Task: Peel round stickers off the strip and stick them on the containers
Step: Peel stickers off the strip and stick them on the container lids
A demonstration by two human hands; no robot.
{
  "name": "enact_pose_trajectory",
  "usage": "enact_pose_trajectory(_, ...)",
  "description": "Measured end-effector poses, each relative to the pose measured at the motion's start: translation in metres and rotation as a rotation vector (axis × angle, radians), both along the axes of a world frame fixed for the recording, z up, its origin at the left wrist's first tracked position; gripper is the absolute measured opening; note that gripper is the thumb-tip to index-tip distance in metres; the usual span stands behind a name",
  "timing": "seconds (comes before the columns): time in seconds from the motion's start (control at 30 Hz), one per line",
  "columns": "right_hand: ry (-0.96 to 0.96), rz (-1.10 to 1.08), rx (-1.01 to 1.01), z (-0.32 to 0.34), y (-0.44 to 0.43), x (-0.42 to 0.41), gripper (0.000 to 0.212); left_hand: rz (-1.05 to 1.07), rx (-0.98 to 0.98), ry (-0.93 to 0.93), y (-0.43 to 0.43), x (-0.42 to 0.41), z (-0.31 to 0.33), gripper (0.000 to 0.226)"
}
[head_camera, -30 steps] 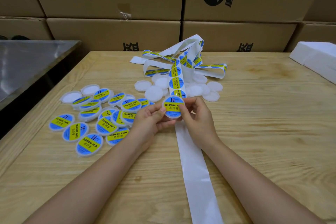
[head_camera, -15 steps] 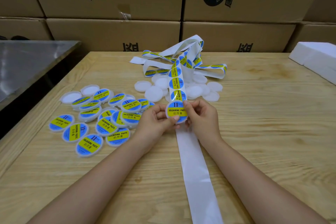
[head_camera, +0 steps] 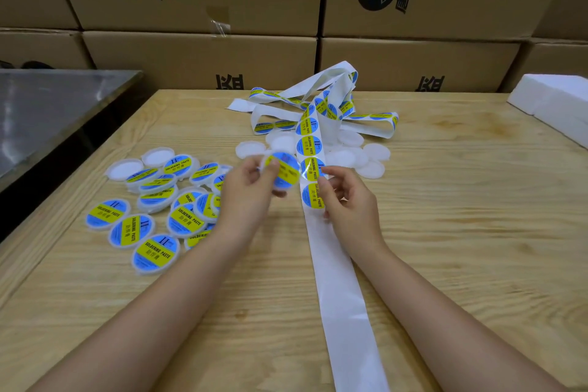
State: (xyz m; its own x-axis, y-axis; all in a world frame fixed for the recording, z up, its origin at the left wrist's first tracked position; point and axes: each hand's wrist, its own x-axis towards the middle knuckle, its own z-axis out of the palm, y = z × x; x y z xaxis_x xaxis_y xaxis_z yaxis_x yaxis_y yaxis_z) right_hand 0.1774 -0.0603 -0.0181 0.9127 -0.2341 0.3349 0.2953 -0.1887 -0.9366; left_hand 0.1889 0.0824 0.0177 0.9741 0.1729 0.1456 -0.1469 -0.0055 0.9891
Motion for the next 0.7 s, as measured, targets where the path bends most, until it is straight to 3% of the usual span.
enact_pose_trajectory(0.13,0.008,-0.121,-0.058,0.001,-0.004,0.002,0.011,0.273,0.262,-0.12,0.035,0.017,0.013,0.011)
enact_pose_trajectory(0.27,-0.008,-0.122,-0.308,0.001,-0.002,0.001,0.02,0.469,0.413,-0.015,0.062,0.03,0.0,0.026)
enact_pose_trajectory(0.4,-0.033,-0.068,-0.498,0.0,0.002,-0.002,0.023,0.549,0.551,0.087,0.073,0.037,-0.016,0.036)
enact_pose_trajectory(0.7,0.04,-0.067,-0.531,-0.004,-0.001,0.002,0.019,0.535,0.733,0.147,0.077,0.039,-0.022,0.048)
